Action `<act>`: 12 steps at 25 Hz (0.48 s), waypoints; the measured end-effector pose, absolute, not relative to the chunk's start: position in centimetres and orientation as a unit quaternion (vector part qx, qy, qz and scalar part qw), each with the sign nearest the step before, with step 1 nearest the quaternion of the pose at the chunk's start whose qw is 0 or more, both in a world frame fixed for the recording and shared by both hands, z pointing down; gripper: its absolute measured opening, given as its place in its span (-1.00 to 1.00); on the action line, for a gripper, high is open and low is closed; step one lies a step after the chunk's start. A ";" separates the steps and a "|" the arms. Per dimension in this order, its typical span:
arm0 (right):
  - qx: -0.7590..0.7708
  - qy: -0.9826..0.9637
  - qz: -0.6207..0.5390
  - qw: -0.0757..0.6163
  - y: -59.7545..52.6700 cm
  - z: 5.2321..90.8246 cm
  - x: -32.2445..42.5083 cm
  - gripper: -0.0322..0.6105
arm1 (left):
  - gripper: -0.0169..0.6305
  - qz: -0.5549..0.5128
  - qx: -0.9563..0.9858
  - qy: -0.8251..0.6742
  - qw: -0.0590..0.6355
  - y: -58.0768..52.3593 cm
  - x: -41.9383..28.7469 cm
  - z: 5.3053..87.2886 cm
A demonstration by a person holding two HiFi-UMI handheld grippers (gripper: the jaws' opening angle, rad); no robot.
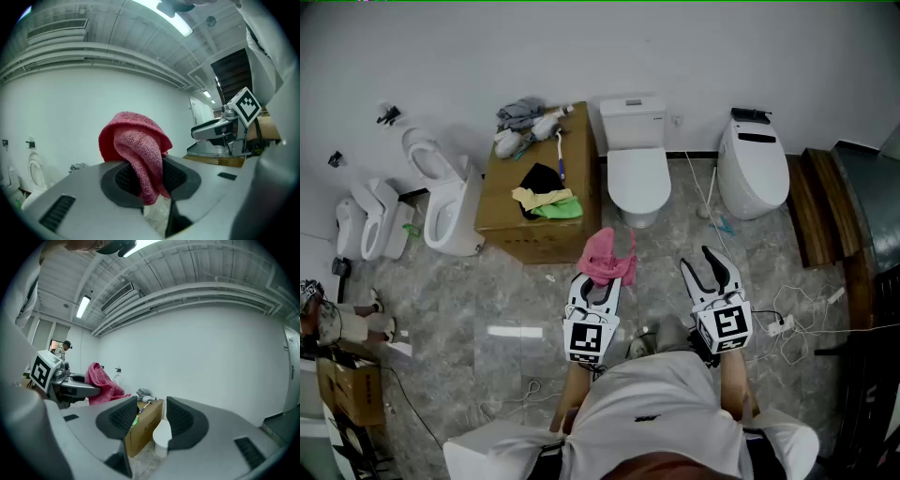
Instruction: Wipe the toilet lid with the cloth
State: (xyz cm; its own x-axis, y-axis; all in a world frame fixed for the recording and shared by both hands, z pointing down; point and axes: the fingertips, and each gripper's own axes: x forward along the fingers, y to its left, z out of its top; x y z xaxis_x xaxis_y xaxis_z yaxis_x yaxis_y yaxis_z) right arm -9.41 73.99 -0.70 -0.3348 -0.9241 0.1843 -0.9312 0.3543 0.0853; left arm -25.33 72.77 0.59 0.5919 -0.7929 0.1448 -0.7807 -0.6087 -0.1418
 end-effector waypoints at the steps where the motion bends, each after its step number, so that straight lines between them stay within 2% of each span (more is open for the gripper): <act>1: 0.568 -0.817 0.021 0.100 73.8 -0.5 -9.6 -0.26 | -0.61 -0.095 -0.892 0.442 0.032 72.6 -25.4 0.7; 12: 0.548 -0.830 0.018 0.101 69.4 0.0 -11.7 -0.25 | -0.61 -0.088 -0.894 0.437 0.040 68.3 -25.5 0.9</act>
